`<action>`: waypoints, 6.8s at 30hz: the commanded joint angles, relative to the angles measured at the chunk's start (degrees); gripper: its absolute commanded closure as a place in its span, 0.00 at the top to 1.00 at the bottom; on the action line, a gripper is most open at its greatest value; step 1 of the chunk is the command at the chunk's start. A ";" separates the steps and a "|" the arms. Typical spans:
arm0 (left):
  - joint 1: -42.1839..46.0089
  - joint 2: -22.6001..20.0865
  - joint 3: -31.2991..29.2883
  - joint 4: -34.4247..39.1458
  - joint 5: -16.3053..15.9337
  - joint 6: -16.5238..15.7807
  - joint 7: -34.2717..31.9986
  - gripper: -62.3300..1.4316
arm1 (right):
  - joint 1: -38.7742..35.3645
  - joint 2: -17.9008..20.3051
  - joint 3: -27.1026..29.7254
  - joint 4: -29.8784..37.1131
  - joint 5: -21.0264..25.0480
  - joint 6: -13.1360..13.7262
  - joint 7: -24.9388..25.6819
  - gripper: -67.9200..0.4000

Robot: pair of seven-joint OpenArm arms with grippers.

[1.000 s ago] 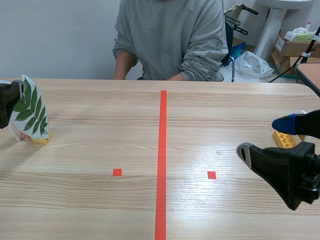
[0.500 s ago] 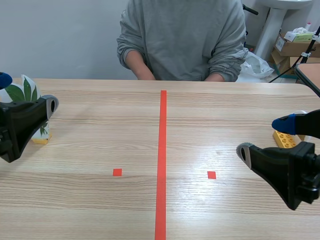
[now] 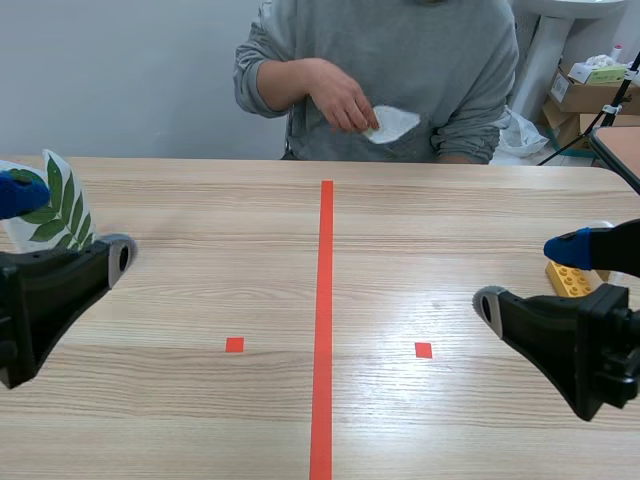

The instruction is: Do the leaf sorting experiment

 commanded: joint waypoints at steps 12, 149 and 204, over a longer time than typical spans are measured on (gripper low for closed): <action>4.37 -0.04 -0.11 0.26 -0.33 -0.11 -0.13 0.94 | 0.55 0.81 0.28 0.31 -0.20 0.44 0.81 0.90; 4.46 -0.02 -0.07 0.22 -0.13 -0.11 -1.70 0.94 | 44.61 5.42 -39.23 -38.21 -27.54 0.17 16.52 0.90; 4.44 -0.02 -0.07 0.22 -0.13 -0.11 -2.08 0.94 | 55.71 -11.93 -52.87 -56.04 -37.05 -12.74 20.68 0.03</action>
